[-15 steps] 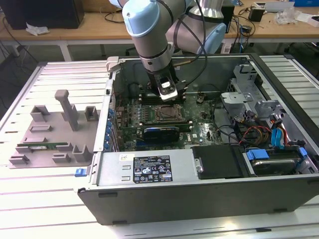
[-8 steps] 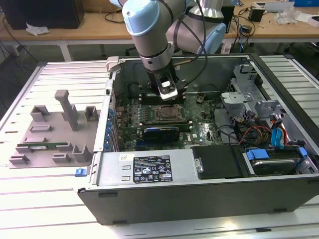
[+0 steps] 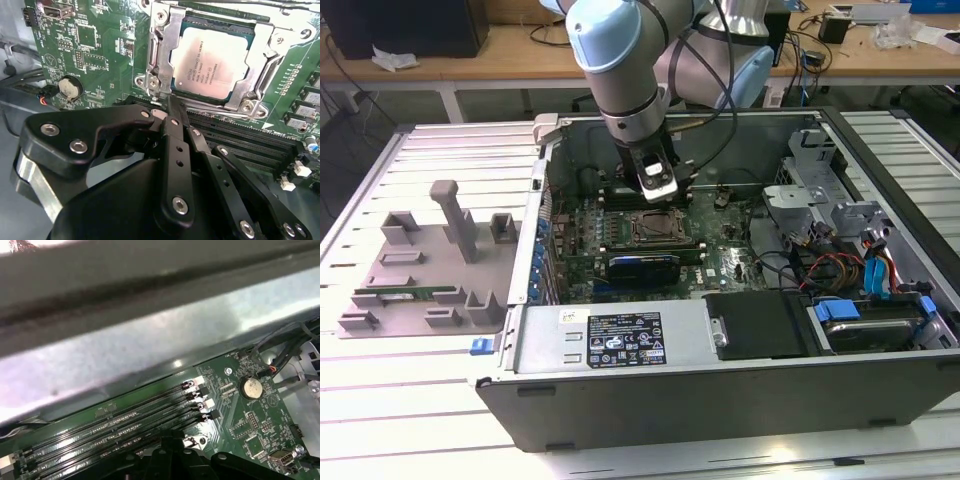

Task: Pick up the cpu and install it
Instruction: 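Install the first cpu locking lever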

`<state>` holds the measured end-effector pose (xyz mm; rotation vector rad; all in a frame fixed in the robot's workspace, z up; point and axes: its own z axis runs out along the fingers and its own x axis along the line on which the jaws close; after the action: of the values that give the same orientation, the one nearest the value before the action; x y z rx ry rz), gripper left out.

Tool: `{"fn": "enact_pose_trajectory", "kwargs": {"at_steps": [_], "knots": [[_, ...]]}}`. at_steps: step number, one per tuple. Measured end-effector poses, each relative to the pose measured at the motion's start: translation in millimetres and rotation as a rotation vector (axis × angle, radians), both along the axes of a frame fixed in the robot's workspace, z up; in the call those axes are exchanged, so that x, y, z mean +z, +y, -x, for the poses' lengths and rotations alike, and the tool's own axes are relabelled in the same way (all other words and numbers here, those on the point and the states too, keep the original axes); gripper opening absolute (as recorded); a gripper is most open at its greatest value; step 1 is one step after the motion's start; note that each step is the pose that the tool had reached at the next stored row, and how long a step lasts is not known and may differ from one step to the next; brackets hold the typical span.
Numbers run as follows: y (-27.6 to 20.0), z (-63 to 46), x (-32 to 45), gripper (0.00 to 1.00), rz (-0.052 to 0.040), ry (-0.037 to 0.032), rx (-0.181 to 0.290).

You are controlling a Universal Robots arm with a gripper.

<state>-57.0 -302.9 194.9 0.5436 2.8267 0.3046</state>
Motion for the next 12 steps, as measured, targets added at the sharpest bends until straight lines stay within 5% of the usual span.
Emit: {"fn": "enact_pose_trajectory", "kwargs": {"at_steps": [5, 10, 12], "knots": [[-0.5, 0.0, 0.2, 0.11, 0.0000, -0.0002, 0.000], [-0.5, 0.0, 8.6, 0.11, -0.0003, -0.0003, 0.000], [-0.5, 0.2, 8.7, 0.11, -0.0067, -0.0002, 0.000]]}}
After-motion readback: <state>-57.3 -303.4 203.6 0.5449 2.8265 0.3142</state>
